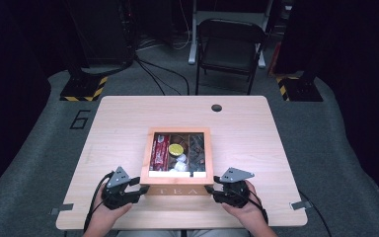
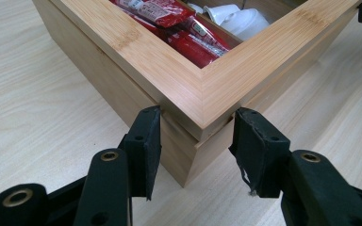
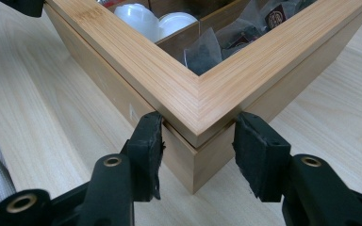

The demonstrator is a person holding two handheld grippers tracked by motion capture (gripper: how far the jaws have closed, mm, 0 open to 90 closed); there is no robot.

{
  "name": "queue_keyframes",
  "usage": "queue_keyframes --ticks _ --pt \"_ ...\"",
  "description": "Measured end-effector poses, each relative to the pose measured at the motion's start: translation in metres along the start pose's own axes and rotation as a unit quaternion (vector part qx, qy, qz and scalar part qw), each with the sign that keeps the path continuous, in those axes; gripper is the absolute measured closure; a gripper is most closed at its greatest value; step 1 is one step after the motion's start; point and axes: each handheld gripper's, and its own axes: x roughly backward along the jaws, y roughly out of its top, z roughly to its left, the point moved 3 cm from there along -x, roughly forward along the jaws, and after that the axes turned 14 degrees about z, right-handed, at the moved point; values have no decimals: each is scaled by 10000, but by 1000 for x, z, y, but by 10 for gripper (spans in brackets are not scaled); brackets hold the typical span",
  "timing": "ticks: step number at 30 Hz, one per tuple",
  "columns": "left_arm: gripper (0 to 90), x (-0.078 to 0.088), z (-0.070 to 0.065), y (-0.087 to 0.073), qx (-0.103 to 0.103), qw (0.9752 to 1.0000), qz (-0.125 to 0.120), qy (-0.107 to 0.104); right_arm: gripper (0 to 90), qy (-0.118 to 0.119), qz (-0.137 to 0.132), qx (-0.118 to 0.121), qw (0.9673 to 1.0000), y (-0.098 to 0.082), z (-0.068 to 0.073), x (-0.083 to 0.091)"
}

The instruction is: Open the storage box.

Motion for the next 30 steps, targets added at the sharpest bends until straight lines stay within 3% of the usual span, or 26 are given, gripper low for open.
queue_keyframes --ticks 21,30 --pt "493 2 -2 7 68 9997 -240 28 519 53 -189 -171 9997 6 0 3" --pt "488 2 -2 9 73 9997 -251 -15 513 19 -207 -106 9997 9 -1 2"
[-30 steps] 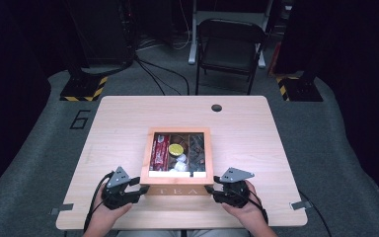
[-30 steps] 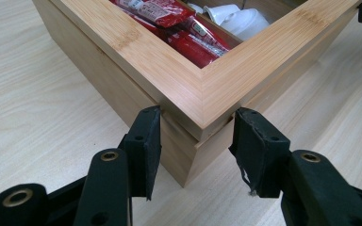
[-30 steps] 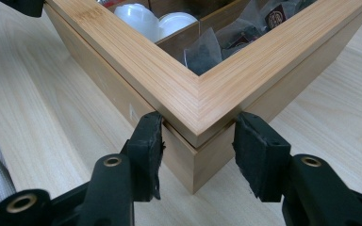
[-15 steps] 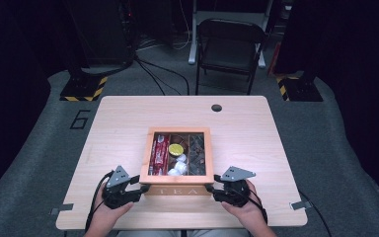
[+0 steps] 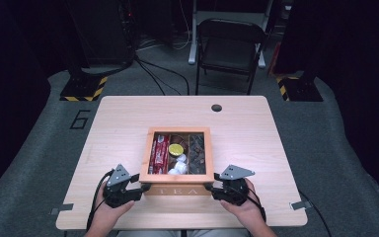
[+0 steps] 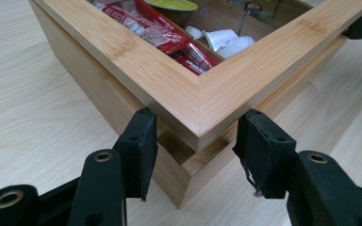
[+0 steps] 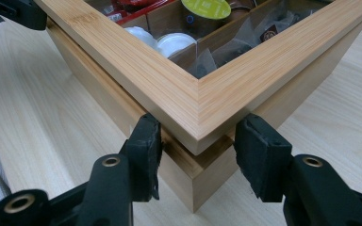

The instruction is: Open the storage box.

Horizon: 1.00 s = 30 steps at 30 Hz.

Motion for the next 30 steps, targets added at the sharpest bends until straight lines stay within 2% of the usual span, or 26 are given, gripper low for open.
queue_keyframes --ticks 13,15,16,19,21,24,30 --pt "490 4 0 2 70 9999 -64 -53 504 -12 -39 4 10000 3 0 2" --pt "489 5 1 4 50 10000 -35 -56 503 -3 -56 -52 10000 4 0 3" --pt "489 5 0 4 100 9999 -83 -55 499 5 -65 -18 10000 5 -1 4" --pt "489 7 0 6 127 9999 -16 -99 495 -3 -50 -55 10000 6 -1 5" --pt "489 8 1 9 95 9999 -59 -29 491 -6 -78 -43 10000 8 -1 7" --pt "489 12 2 12 169 9997 -144 -77 491 -16 -116 -86 9999 11 -2 10" --pt "488 17 4 19 224 9995 -162 -178 484 10 -129 -127 9998 19 -5 16"
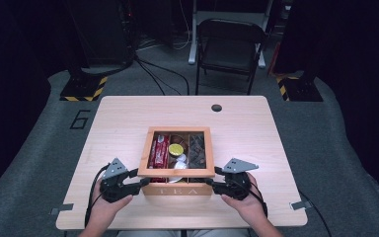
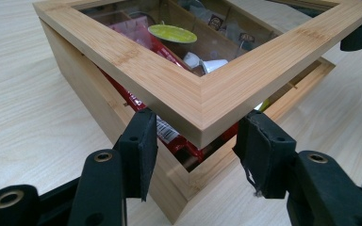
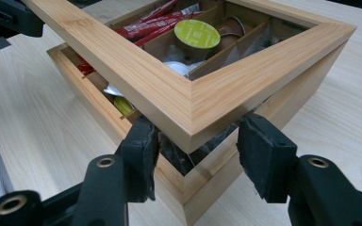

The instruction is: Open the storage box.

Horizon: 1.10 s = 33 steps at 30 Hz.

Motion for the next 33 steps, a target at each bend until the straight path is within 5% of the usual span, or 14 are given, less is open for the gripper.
queue_keyframes --ticks 19,33 --pt "481 15 6 27 201 9996 -130 137 474 1 -93 -170 9998 26 -12 14" --pt "473 26 9 45 44 9994 -253 250 471 -130 -224 -17 9997 45 -16 25"
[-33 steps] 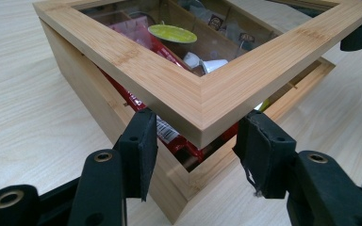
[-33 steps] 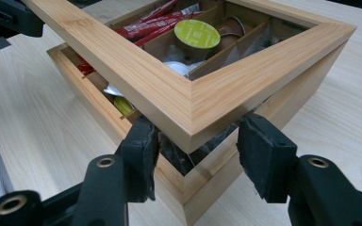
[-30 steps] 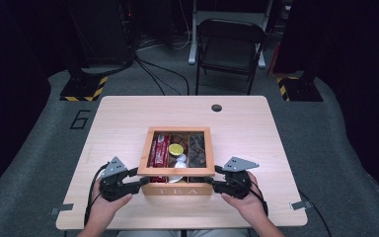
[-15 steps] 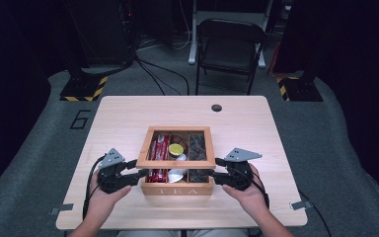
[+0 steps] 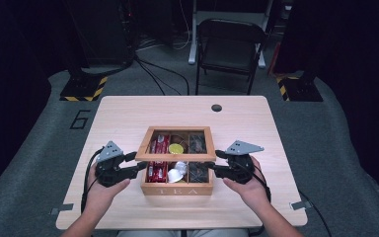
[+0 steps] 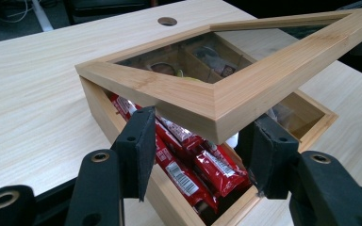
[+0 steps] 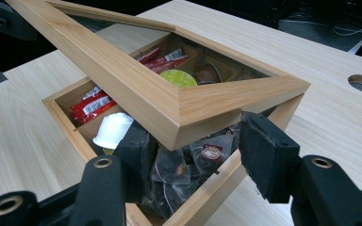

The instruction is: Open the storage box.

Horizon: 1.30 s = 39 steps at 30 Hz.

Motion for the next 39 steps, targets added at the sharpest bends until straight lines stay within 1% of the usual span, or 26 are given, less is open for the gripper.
queue_keyframes --ticks 2,3,4,5,6,7,8,9,10,11,14,15,17,21,24,29,31,34,37,39 --pt "472 1 1 2 2 10000 6 -19 471 6 16 -24 10000 2 0 1" --pt "472 2 1 4 -14 10000 16 -16 471 12 25 19 10000 3 -1 2" --pt "472 2 1 5 -35 10000 11 6 470 11 30 -2 10000 5 -1 2" --pt "472 3 1 6 -14 10000 10 -3 470 17 46 -12 10000 6 -2 3" --pt "472 3 1 7 -8 10000 5 -4 471 21 44 28 10000 7 -3 3" --pt "472 4 2 8 -36 10000 13 -2 471 18 51 -2 10000 8 -3 4" --pt "473 4 3 9 -48 10000 3 7 471 10 40 19 10000 10 -3 4" --pt "473 4 3 10 -10 10000 -21 -16 471 23 38 23 10000 11 -3 5" --pt "472 5 4 11 -33 10000 -23 -20 471 9 37 15 10000 12 -4 6" --pt "472 5 4 12 3 10000 -41 -50 471 19 11 9 10000 13 -4 6" --pt "474 7 6 17 4 9999 -62 -92 470 -3 -32 27 10000 17 -5 7" --pt "473 8 8 20 -26 9999 -71 -73 466 -24 -58 30 10000 20 -5 8" --pt "474 9 8 22 -49 9999 -80 -59 465 -41 -68 37 10000 22 -6 9" --pt "475 10 9 30 -58 9999 -130 -11 465 -86 -116 73 9999 30 -8 11" --pt "475 11 10 34 -93 9999 -128 18 466 -69 -141 69 9999 34 -10 12" --pt "474 13 13 40 -53 9999 -158 -33 467 -56 -117 25 9999 41 -13 13" --pt "475 13 14 42 -79 9998 -156 -32 467 -74 -109 19 9999 44 -14 13" --pt "476 13 15 47 -149 9998 -157 30 467 -114 -100 50 9999 48 -15 12" --pt "477 14 17 52 -184 9996 -206 95 467 -98 -99 -6 9999 52 -18 13" --pt "479 14 18 55 -155 9995 -241 90 467 -70 -98 -52 9999 56 -21 13"
